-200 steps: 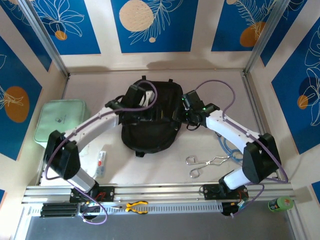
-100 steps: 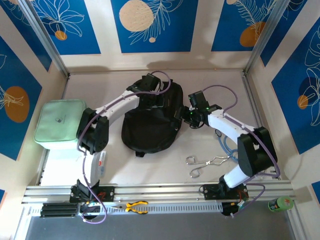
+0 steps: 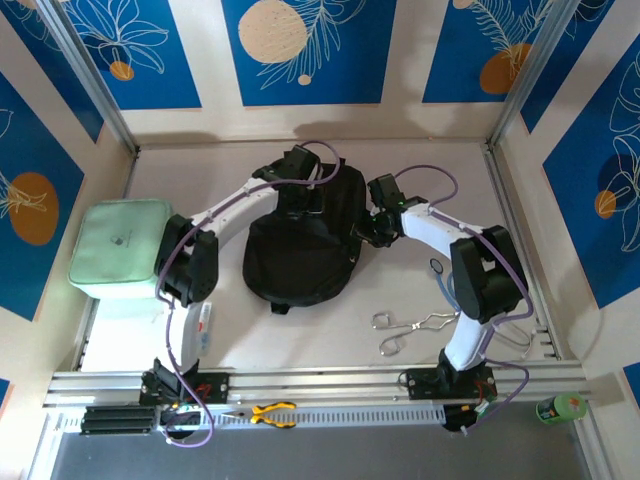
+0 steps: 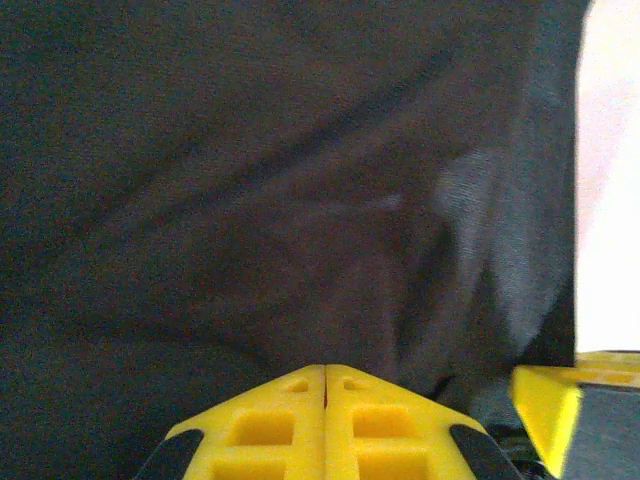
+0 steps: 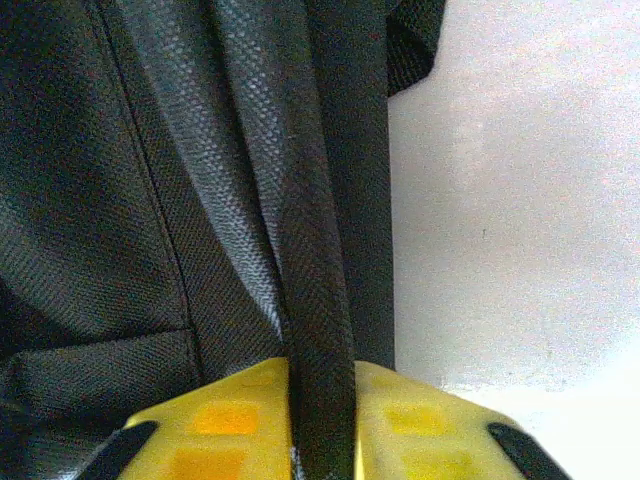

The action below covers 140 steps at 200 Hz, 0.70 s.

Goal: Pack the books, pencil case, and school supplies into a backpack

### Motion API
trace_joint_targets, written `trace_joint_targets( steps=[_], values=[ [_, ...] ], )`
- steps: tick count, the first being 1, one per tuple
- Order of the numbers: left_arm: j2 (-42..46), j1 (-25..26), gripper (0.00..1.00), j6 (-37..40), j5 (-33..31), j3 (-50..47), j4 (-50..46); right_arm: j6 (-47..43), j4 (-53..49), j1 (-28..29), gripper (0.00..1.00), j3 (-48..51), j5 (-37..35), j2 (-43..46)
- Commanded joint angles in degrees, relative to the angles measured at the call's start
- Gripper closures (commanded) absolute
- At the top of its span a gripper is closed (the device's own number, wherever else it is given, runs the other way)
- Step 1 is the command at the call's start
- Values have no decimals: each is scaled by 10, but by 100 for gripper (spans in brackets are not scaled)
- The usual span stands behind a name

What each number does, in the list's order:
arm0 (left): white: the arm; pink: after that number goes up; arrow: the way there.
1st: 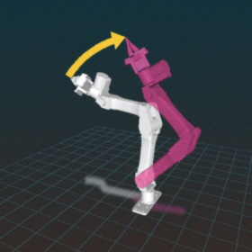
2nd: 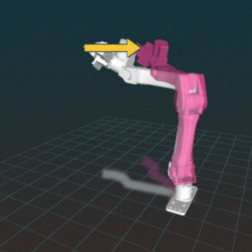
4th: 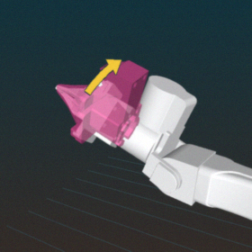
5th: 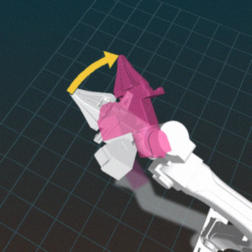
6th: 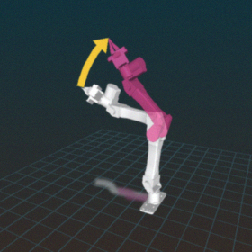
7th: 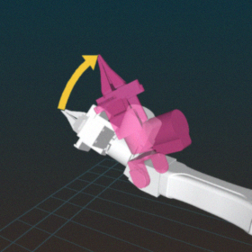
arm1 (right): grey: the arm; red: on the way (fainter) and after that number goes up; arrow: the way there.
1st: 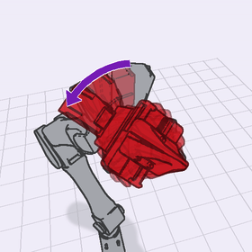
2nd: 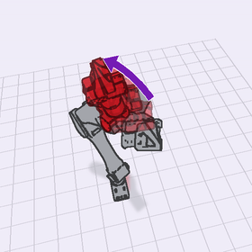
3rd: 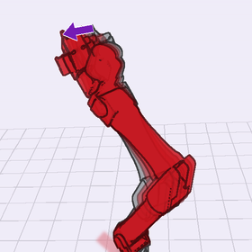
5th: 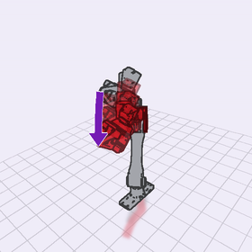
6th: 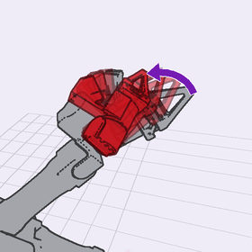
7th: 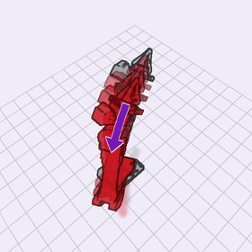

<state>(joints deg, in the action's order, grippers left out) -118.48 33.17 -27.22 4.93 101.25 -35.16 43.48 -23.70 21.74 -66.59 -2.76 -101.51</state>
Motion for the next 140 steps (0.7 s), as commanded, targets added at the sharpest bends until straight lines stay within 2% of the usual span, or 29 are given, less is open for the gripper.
trace_joint_targets(
  steps=[1,29,61,72,102,140],
  values=[
    [35,-25,100,38,-66,-10,-31,8,-70,0,86,-27,-54,-22],
    [57,-66,100,55,-106,-30,-47,7,-126,0,87,-59,-108,-51],
    [80,-110,100,56,-101,-66,-44,-2,-141,-2,88,-82,-142,-75],
    [86,-113,100,58,-86,-74,-41,-15,-138,-3,88,-95,-154,-84],
    [89,-112,100,54,3,-78,-46,-52,-140,-24,90,-143,-169,-112],
    [103,-109,100,50,79,-91,-44,-117,-129,-49,90,-191,-159,-138]
  ],
)
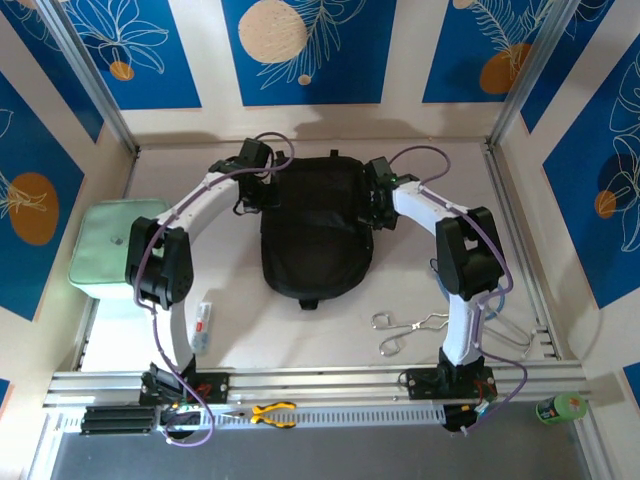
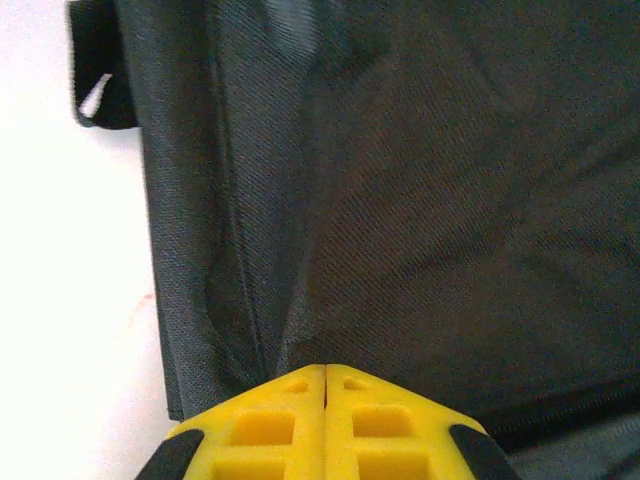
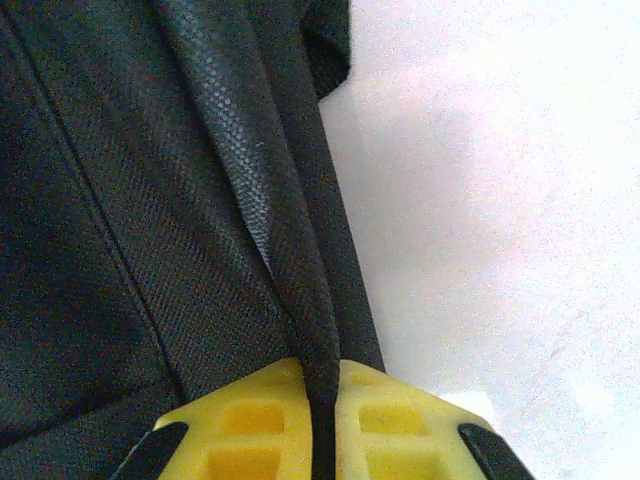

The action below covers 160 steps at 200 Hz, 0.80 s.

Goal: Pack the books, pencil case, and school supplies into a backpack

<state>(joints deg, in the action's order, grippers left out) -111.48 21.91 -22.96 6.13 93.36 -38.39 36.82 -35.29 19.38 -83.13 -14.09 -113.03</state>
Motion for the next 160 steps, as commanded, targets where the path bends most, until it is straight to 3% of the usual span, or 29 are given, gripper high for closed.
trace_joint_targets(
  steps=[1,20,42,68,86,117,160],
  values=[
    [35,3,100,7,68,-13,-12,-52,-12,-26,90,-26,-45,-23],
    [44,4,98,0,68,-26,-4,-78,0,-29,89,-40,-28,-22],
    [62,3,59,-16,38,-38,1,-89,5,-21,80,-46,7,6],
    [119,-3,39,-29,3,-83,18,-81,25,8,52,-8,14,82],
    [174,-11,27,-37,-33,-139,25,-62,38,19,44,25,38,134],
    [262,-19,15,-33,-81,-266,1,-41,41,39,34,72,78,189],
    [355,-24,8,-91,-152,-437,-47,-19,54,87,24,111,88,227]
  ],
)
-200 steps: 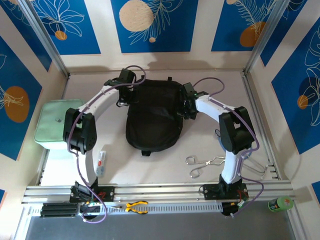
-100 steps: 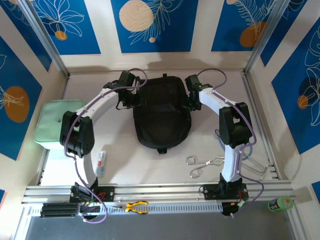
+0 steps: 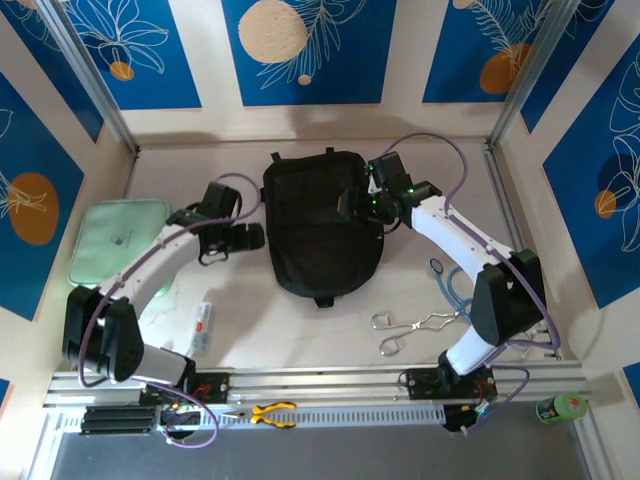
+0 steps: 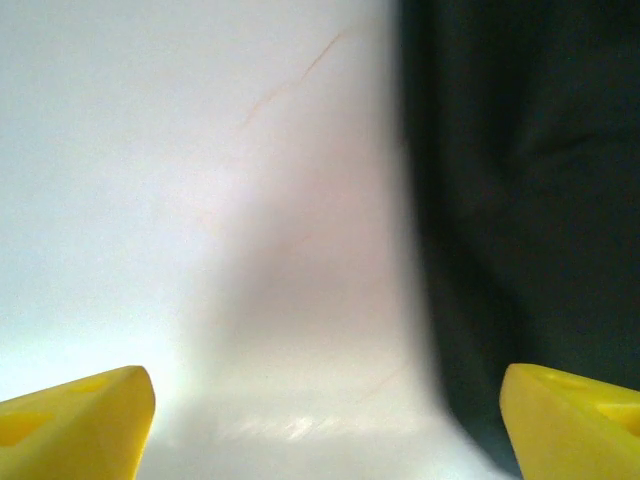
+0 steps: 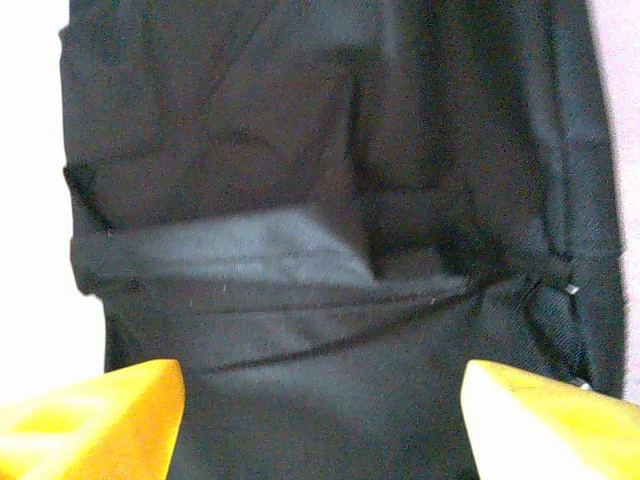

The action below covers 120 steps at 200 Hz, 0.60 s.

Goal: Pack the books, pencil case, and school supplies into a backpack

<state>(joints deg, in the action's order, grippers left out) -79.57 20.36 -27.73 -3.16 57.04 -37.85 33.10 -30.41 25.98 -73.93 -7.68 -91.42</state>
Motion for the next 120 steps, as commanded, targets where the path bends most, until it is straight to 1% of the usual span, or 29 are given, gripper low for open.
trace_joint_targets(
  steps=[1,13,22,39,51,69,76,84,93,105,120],
  values=[
    [40,-9,8,-45,-59,-77,-53,19,5,22,24,19,25,11],
    [67,-11,8,-67,-72,-121,-58,30,5,34,24,19,34,11],
    [84,-16,5,-80,-93,-141,-73,37,8,44,24,19,42,9],
    [107,-21,2,-88,-148,-153,-115,50,18,63,24,22,52,1],
    [123,-23,1,-91,-160,-163,-123,58,18,73,24,20,61,-10],
    [133,-25,1,-109,-147,-191,-113,68,9,84,25,8,70,-30],
    [135,-27,3,-120,-134,-201,-104,70,6,88,26,3,71,-37],
    [133,-33,9,-132,-116,-212,-94,74,4,93,26,0,73,-43],
    [129,-45,13,-135,-91,-224,-78,79,2,97,27,-3,73,-48],
    [120,-59,15,-137,-67,-236,-62,85,0,103,28,-6,75,-53],
    [113,-74,15,-137,-50,-248,-50,94,-3,107,28,-8,73,-58]
  ],
)
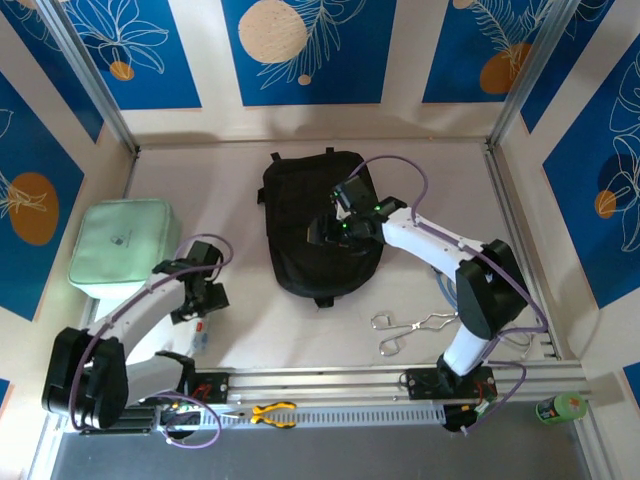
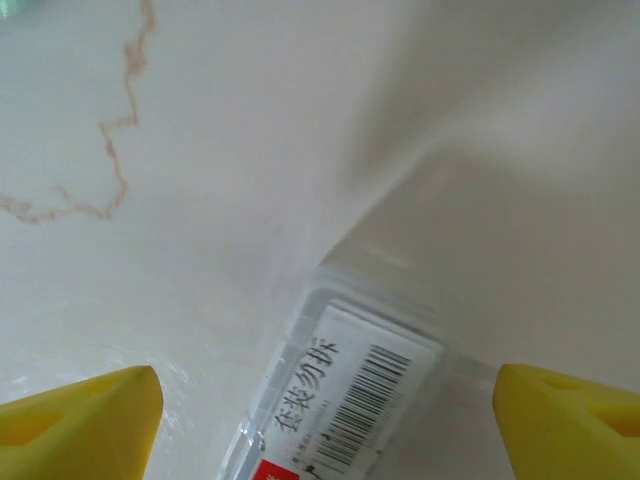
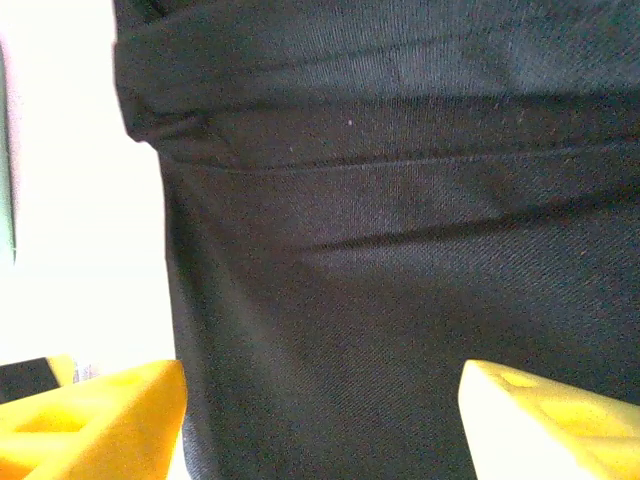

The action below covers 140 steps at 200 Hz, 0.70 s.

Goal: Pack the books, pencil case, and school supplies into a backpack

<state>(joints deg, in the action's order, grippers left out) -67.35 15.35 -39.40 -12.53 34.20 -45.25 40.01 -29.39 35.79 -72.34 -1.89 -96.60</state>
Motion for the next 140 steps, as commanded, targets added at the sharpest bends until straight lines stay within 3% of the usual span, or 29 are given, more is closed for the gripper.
trace_joint_targets(
  steps=[1,28,66,100,140],
  values=[
    [-9,-25,15,-20,45,-20,25,25,-13,9,28,-24,15,-7],
    [-10,-35,21,-17,78,-29,46,36,-22,11,29,-25,10,-12],
    [-18,-35,42,-10,109,-28,54,41,-29,11,29,-27,3,-18],
    [-20,-34,52,-6,120,-25,56,43,-29,11,30,-27,2,-24],
    [-42,-35,46,-3,111,-20,58,43,-32,11,30,-30,1,-30]
  ],
)
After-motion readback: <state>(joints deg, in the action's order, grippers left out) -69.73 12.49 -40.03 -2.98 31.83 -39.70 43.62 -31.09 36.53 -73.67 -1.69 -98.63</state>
